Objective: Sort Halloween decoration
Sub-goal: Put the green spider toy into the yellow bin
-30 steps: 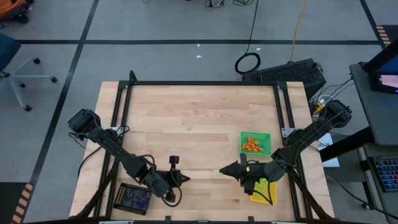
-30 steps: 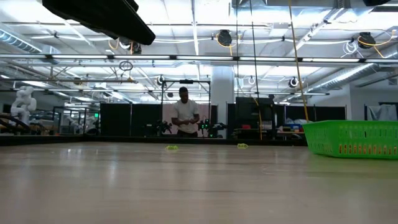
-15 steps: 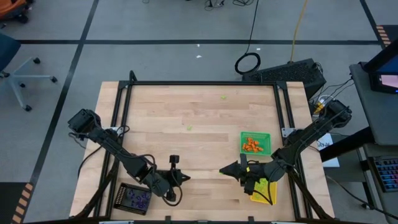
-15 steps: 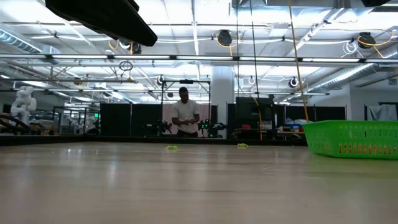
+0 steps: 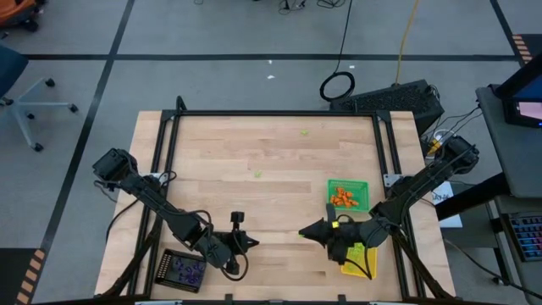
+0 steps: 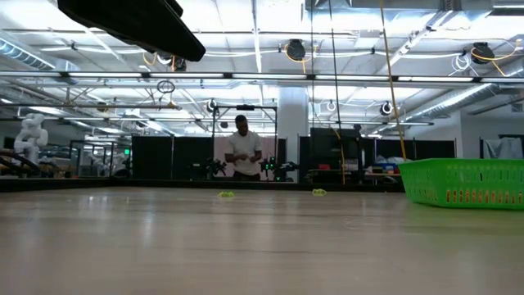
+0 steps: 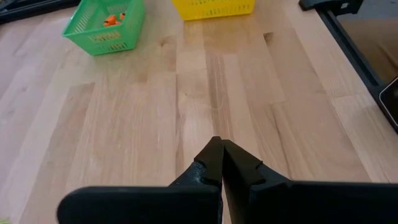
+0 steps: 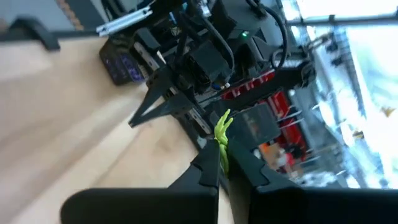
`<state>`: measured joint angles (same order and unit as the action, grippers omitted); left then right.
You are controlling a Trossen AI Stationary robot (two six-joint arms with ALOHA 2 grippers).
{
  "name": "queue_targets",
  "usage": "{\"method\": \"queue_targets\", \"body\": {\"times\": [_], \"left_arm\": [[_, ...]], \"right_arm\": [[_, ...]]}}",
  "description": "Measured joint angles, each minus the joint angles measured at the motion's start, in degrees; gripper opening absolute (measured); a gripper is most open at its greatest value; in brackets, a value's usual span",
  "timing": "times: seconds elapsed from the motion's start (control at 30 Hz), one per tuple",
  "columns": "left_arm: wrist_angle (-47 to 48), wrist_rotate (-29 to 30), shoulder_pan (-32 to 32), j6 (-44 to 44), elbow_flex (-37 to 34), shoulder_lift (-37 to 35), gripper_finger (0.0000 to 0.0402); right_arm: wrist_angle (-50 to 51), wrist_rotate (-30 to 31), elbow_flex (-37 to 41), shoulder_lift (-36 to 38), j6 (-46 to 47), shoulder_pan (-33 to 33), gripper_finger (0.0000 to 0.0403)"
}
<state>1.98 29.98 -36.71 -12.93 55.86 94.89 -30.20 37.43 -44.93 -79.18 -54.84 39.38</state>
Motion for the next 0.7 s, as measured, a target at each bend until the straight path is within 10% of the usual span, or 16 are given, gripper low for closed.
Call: {"method": "queue_targets", "body": {"times": [0.7], "left_arm": [[0.0, -0.4, 0.0, 0.0, 0.0, 0.0, 0.0008]], "right_arm": [[0.1, 0.0, 0.0, 0.0, 53.0, 0.0, 0.0000]]}}
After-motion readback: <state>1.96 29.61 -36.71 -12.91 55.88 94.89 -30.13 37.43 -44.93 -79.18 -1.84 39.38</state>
